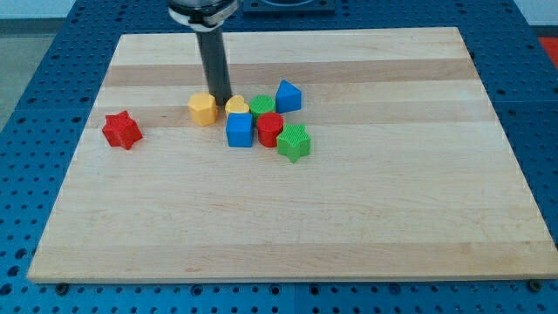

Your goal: Push the yellow hexagon towards the red star

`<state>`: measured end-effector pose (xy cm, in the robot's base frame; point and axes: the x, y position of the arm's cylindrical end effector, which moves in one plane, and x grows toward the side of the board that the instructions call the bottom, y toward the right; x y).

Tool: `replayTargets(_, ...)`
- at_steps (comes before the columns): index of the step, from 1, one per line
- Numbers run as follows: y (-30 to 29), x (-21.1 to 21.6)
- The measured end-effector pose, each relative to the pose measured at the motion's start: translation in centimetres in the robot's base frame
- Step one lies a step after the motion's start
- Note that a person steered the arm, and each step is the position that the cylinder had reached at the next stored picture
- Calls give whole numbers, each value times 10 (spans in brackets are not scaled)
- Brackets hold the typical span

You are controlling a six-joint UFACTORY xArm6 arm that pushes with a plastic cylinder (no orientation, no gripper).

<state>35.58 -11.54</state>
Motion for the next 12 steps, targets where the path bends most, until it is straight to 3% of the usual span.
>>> replayTargets(2,-28,24)
replayTargets(6,-9,94)
replayTargets(9,-63,55)
replayTargets(12,-62,5)
